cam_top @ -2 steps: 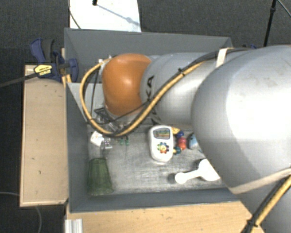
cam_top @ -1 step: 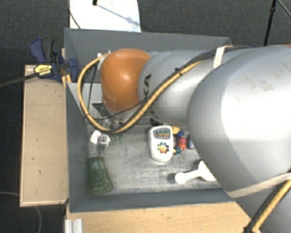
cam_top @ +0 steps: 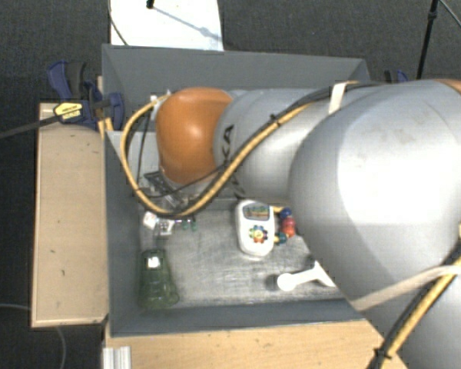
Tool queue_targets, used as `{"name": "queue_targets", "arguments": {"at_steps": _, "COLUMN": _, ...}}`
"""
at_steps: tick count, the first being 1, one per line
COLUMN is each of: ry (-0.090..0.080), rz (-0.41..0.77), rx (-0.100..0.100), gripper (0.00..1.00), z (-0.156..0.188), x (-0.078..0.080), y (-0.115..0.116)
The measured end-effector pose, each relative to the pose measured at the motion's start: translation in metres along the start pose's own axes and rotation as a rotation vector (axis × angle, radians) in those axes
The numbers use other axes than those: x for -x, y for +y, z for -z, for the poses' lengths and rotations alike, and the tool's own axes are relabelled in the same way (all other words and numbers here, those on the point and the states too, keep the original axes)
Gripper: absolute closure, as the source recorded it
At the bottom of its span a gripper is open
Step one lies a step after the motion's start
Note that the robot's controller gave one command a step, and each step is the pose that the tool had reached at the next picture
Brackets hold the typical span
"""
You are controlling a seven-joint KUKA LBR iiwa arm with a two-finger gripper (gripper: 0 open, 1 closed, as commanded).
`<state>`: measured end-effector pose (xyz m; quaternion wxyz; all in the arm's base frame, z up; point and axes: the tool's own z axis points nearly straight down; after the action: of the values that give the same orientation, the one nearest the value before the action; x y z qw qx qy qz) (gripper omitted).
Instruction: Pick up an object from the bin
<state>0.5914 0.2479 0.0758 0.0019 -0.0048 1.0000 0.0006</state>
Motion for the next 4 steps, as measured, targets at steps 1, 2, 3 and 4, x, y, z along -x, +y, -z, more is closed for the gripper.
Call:
{"name": "queue_targets", "arguments": {"at_steps": 1, "ry": 0.0, "rz": -0.195, "rx": 0.001, "gripper": 1.0, "z": -0.005, "x": -0.001, "y": -0.007}}
{"name": "queue_targets", "arguments": {"at_steps": 2, "ry": 0.0, "rz": -0.196, "rx": 0.001, "gripper": 1.0, "z": -0.005, "x": -0.001, "y": -0.007}}
{"name": "queue_targets", "arguments": {"at_steps": 3, "ry": 0.006, "rz": -0.196, "rx": -0.002, "gripper": 1.0, "z": 0.0, "x": -0.003, "y": -0.008}}
{"name": "queue_targets", "arguments": {"at_steps": 4, "ry": 0.013, "rz": -0.196, "rx": -0.005, "gripper": 1.0, "z": 0.021, "x": -0.004, "y": -0.008}}
